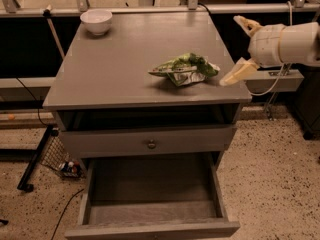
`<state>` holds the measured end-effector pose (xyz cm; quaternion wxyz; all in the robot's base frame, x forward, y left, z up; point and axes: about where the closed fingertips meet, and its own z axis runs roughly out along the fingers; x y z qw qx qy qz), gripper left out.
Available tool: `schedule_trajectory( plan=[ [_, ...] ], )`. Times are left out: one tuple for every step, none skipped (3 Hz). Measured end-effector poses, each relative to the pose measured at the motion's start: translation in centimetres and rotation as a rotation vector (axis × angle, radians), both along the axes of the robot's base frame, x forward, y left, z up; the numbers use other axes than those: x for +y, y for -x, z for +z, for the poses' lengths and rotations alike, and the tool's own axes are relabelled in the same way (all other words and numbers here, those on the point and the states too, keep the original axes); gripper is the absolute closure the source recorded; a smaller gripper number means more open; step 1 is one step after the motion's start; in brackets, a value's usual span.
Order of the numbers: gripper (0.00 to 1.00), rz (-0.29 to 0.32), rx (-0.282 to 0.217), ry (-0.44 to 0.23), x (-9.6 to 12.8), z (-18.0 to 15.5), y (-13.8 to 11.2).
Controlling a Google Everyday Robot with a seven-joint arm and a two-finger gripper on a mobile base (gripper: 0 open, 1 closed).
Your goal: Pick green jalapeno chip bag from middle drawer and place on counter
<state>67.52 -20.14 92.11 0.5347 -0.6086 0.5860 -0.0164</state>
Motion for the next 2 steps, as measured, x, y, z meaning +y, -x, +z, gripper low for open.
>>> schedule_trajectory(
  plan=[
    [0.00, -0.083, -0.002, -0.018, -3.3, 0.7, 0.9],
    [0.00, -0.170, -0.020, -0.034, -7.0, 2.0, 1.7]
  ],
)
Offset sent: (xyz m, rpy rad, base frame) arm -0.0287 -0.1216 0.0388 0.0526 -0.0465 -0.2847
